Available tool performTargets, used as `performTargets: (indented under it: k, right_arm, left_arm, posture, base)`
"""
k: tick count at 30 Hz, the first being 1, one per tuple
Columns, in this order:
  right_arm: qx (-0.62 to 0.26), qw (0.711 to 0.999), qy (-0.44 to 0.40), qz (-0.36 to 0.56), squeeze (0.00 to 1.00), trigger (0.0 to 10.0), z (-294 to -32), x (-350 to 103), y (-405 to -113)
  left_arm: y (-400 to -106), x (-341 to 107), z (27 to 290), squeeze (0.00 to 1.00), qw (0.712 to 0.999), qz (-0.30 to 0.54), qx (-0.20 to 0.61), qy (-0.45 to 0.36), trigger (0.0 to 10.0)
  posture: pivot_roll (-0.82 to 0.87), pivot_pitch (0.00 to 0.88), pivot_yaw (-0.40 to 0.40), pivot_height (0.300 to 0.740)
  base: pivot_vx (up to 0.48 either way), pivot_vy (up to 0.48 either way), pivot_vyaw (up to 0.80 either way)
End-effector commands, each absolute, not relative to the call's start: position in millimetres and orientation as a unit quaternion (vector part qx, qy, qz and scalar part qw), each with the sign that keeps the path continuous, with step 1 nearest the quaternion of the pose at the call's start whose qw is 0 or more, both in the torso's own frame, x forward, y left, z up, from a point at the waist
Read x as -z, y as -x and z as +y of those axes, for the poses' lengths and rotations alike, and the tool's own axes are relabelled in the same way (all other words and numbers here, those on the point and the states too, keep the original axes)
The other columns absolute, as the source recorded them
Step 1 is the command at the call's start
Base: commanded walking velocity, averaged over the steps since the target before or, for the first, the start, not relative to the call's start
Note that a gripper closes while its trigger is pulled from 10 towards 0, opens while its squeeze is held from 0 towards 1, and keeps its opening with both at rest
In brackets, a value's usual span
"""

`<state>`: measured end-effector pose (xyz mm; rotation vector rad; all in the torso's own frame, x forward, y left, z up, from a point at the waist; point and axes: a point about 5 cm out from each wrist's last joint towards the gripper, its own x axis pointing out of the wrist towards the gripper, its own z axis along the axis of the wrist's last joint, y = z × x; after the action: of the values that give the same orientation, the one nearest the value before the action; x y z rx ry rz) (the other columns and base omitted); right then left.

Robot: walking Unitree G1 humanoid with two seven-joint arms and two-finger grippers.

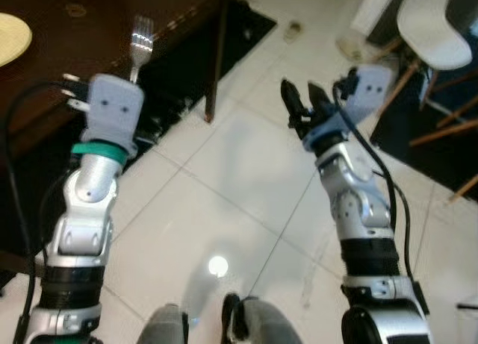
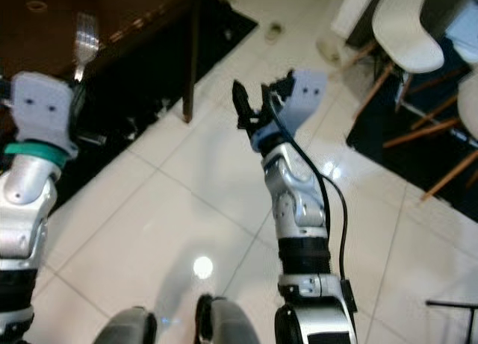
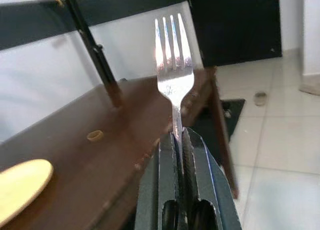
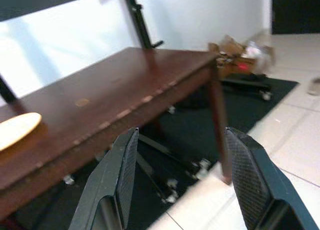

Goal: Setting the table

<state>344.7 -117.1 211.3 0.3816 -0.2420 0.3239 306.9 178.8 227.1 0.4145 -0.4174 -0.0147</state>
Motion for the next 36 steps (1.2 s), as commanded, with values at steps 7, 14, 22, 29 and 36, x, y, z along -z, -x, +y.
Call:
performTargets:
  k: [7,14,22,29,36]
  right_arm:
    - [-0.182,0.954,-0.206,-0.118,0.00,10.0,-120,-202,-329]
    - [-0.181,0.972,-0.135,-0.071,0.00,10.0,-133,-170,-307]
    - [-0.110,0.991,-0.022,-0.069,0.00,10.0,-168,-158,-299]
    - [-0.066,0.992,-0.001,-0.106,0.00,10.0,-188,-179,-306]
    - [-0.030,0.993,-0.023,-0.115,0.00,10.0,-193,-181,-311]
  left_arm:
    - [-306,-235,162,0.00,0.954,-0.234,0.020,-0.187,10.0]
    - [-309,-245,158,0.00,0.954,-0.255,0.018,-0.157,10.0]
    - [-317,-226,160,0.00,0.974,-0.196,0.045,-0.100,10.0]
    - [-317,-211,167,0.00,0.977,-0.169,0.050,-0.119,10.0]
    - [-315,-204,169,0.00,0.979,-0.156,0.052,-0.121,10.0]
  posture:
    - [0.08,0.066,-0.045,0.740]
    - [0.06,0.037,-0.023,0.740]
    - [0.02,0.016,-0.001,0.740]
    - [0.02,0.000,-0.013,0.740]
    - [0.03,0.000,-0.010,0.740]
  base:
    - [0.472,0.000,0.00]
    - [0.173,0.000,0.00]
    - [0.000,0.000,0.00]
    - [0.000,0.000,0.00]
    - [0.000,0.000,0.00]
